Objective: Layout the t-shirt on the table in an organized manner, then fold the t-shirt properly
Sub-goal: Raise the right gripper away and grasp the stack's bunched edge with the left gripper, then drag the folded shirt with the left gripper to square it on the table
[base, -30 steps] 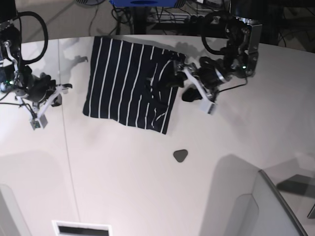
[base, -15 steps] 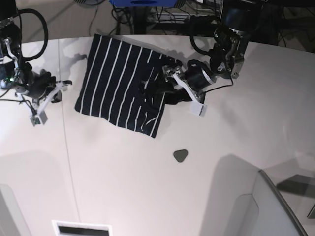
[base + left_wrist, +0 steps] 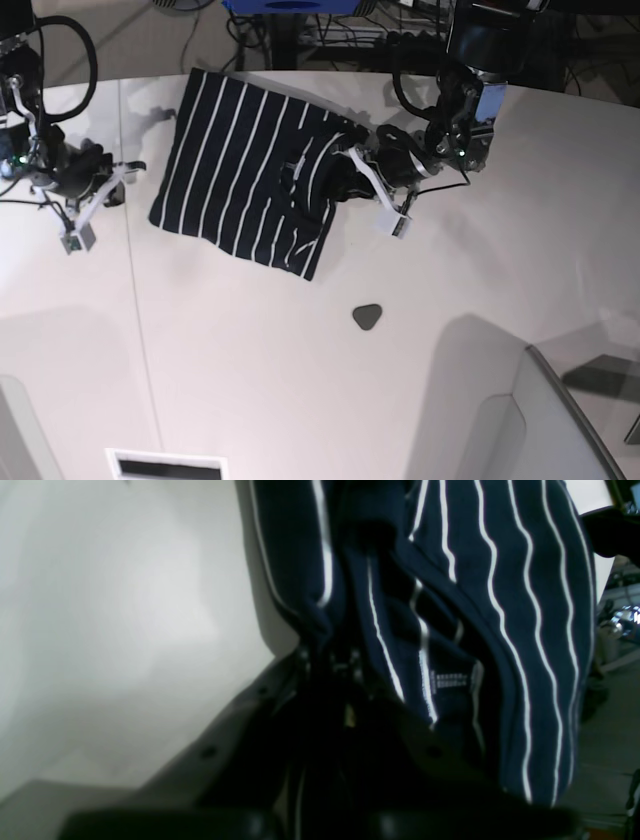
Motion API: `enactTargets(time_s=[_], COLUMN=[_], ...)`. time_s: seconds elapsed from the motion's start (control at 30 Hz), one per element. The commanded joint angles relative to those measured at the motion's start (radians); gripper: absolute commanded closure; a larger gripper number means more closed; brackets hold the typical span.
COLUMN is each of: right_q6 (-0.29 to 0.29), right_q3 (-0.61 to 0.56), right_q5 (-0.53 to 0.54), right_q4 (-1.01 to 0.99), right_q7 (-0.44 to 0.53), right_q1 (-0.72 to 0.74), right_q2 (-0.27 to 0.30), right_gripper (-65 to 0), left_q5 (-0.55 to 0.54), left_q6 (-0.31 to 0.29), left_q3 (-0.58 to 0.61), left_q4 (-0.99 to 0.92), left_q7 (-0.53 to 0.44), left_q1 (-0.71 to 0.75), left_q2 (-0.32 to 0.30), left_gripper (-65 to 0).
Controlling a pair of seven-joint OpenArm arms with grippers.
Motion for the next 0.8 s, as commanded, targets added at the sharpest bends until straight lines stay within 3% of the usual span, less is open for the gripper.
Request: enactTargets(time_s=[0.0,0.17,0.5,0.77], right_q6=[0.005,0.005,0.002,0.001], right_q3=[0.012,0.012,0.014,0.158], right_q5=[0.007,0.007,0.007,0.007], right_q4=[0.015,0.013,0.013,0.022], right_q7=[0.014,0.014,0.014,0.008], right_q1=[0.006,-0.003,-0.015,-0.044], right_q2=[0.015,0.015,0.015,-0.034], right_gripper=[0.0,0.0,0.0,0.0], left_q5=[0.039,0.179,0.443,0.484], left_q6=[0.010,0.008,0.008,0.008], left_q3=[0.001,0.087,0.250,0.368], left_q4=[0.009,0.013,0.004,-0.137], left_q7=[0.021,0.068,0.068,0.045], left_q1=[-0.009,-0.079,-0.214,-0.333], left_q2=[-0.008,-0.040,-0.036,-0.027], left_gripper=[0.0,0.0,0.0,0.0])
